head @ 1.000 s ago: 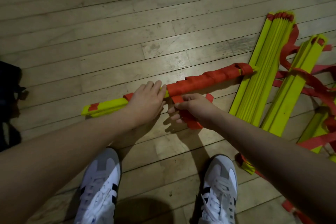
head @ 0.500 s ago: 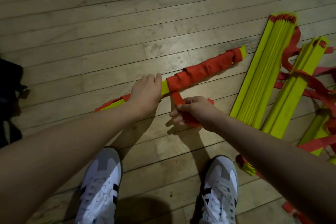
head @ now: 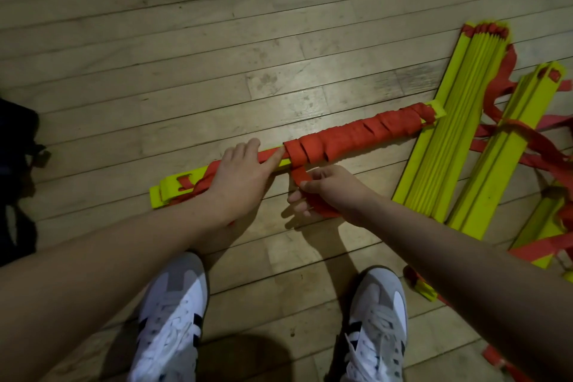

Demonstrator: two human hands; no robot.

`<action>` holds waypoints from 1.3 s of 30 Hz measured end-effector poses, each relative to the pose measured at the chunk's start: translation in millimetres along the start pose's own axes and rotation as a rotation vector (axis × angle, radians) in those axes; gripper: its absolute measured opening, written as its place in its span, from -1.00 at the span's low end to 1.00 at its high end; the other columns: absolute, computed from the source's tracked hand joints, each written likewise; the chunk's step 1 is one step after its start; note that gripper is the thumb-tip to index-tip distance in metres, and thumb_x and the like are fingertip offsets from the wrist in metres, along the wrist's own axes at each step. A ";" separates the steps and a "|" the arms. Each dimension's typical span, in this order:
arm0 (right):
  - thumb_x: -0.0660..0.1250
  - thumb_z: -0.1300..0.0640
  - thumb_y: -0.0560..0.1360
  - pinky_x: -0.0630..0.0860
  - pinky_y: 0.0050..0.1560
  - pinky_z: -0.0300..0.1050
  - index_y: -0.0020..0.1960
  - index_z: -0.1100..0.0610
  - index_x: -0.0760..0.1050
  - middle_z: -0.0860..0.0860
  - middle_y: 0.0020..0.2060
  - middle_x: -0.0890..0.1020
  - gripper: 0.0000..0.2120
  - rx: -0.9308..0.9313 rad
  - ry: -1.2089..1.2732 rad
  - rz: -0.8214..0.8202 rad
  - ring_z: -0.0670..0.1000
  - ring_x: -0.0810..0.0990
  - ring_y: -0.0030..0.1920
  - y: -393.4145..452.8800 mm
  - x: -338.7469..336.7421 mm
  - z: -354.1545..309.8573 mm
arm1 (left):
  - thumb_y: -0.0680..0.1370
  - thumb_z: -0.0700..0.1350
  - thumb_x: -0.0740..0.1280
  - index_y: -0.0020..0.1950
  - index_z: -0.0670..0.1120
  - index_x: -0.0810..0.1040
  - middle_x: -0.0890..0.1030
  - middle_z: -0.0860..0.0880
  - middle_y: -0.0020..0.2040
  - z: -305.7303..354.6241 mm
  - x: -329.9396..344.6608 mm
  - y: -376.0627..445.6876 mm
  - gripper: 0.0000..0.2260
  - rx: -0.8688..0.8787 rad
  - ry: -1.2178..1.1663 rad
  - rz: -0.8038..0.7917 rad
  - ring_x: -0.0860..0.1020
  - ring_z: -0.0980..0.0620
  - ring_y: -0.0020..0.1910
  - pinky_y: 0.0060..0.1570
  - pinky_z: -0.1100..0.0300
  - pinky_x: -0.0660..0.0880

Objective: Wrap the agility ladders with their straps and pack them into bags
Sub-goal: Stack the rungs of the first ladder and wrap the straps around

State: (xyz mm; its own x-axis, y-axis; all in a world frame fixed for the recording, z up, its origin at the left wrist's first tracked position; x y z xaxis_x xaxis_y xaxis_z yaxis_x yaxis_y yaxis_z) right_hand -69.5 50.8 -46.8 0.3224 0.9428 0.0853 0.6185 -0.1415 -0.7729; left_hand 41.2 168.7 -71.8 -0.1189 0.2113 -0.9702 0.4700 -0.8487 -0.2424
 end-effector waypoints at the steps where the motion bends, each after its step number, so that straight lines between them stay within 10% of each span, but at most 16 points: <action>1: 0.14 0.34 0.62 0.55 -0.35 -0.14 0.01 0.29 0.43 0.18 -0.21 0.63 -0.89 0.006 0.003 0.001 0.01 0.61 -0.37 -0.6 0.7 1.0 | 0.61 -0.06 0.20 0.55 0.02 0.09 0.38 -0.19 0.27 -0.7 2.2 0.2 -0.47 -0.043 -0.019 -0.047 0.40 -0.20 0.22 0.15 -0.02 0.36; 10: 0.14 0.32 0.59 0.32 -0.49 -0.23 -0.13 0.25 0.49 0.03 -0.39 0.56 -0.80 -0.079 -0.236 0.129 -0.03 0.40 -0.46 -4.8 6.1 -3.6 | 0.55 0.01 0.30 0.44 -0.18 0.24 0.40 -0.16 0.26 -4.2 -14.8 11.3 -0.46 -0.099 -0.065 -0.114 0.35 -0.14 0.26 0.17 0.07 0.32; 15: 0.17 0.23 0.63 0.33 -0.44 -0.21 -0.10 0.23 0.51 0.04 -0.34 0.60 -0.80 -0.098 -0.091 0.125 -0.05 0.45 -0.44 -5.3 8.0 -2.0 | 0.56 -0.04 0.23 0.23 -0.12 0.39 0.36 -0.14 0.17 0.8 -20.3 1.9 -0.72 0.120 0.003 -0.104 0.37 -0.13 0.15 0.04 0.05 0.32; 20: 0.22 0.18 0.61 0.38 -0.44 -0.24 -0.10 0.26 0.51 0.04 -0.35 0.60 -0.81 -0.111 0.131 0.146 -0.07 0.45 -0.44 -3.3 11.1 2.6 | 0.55 -0.19 0.19 0.27 -0.10 0.24 0.48 -0.12 0.10 5.2 -21.8 -5.9 -0.70 -0.064 -0.093 -0.141 0.54 -0.17 0.01 -0.26 0.07 0.31; 29: 0.28 0.19 0.58 0.37 -0.49 -0.25 -0.19 0.24 0.50 0.07 -0.41 0.57 -0.80 -0.094 0.228 0.260 -0.07 0.43 -0.52 3.1 -3.1 4.0 | 0.61 0.08 0.15 0.43 -0.14 0.21 0.40 -0.16 0.21 25.6 -24.4 -17.2 -0.53 -0.152 -0.301 -0.065 0.42 -0.17 0.19 0.15 0.01 0.30; 39: 0.20 0.32 0.59 0.50 -0.40 -0.25 -0.07 0.30 0.53 0.12 -0.31 0.62 -0.86 -0.064 0.193 0.064 -0.05 0.56 -0.42 -3.9 0.1 -0.9 | 0.50 -0.04 0.38 0.16 -0.11 0.38 0.40 -0.12 0.12 7.2 -29.6 -3.2 -0.69 -0.107 -0.319 -0.208 0.46 -0.13 0.07 -0.17 0.11 0.31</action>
State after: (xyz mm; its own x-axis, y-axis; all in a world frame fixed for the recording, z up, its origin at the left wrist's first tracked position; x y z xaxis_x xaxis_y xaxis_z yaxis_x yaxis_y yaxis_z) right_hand -71.2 51.1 -43.1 0.4902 0.8567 0.1608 0.6348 -0.2244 -0.7393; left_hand 36.9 161.7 -42.3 -0.4790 0.1978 -0.8552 0.4939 -0.7447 -0.4488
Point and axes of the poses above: each hand's wrist, its own y-axis towards the middle knuckle, its own x-axis out of the palm, z = x × y, the point moved 3 cm from there along y, towards the middle knuckle
